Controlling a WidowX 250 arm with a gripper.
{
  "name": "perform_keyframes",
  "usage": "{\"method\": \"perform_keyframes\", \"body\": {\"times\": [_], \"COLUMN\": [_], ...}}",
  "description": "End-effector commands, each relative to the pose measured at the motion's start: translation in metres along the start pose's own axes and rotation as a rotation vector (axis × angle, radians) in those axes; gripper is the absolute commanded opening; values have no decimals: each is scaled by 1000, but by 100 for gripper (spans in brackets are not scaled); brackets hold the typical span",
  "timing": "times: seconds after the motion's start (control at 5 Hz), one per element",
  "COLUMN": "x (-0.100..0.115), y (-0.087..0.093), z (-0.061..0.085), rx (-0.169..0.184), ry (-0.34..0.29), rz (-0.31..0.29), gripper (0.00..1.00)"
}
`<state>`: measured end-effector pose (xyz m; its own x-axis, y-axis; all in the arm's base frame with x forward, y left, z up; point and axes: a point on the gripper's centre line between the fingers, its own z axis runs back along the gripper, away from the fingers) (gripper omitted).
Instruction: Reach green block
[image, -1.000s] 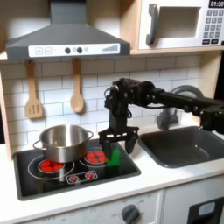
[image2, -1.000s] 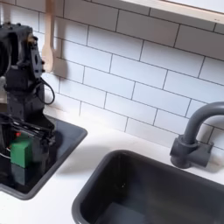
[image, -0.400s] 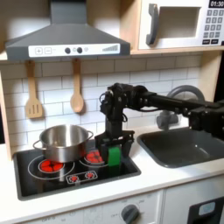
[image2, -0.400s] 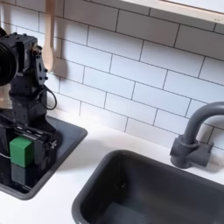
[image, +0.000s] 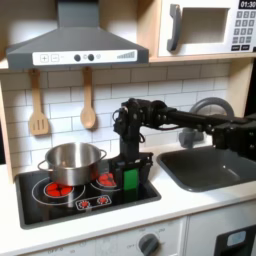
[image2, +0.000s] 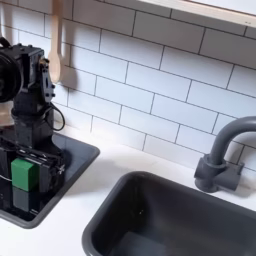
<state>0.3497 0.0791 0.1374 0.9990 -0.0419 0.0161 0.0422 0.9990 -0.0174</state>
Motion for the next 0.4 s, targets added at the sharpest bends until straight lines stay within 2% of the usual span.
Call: {"method": "perform_keyframes", "body": {"times": [0.0, 0.2], "x": [-5, -5], "y": [-1, -1], "z": [-2, -2], "rx": [5, 5], "ry": [9, 9], "rz": [45, 51], "gripper": [100, 100]}}
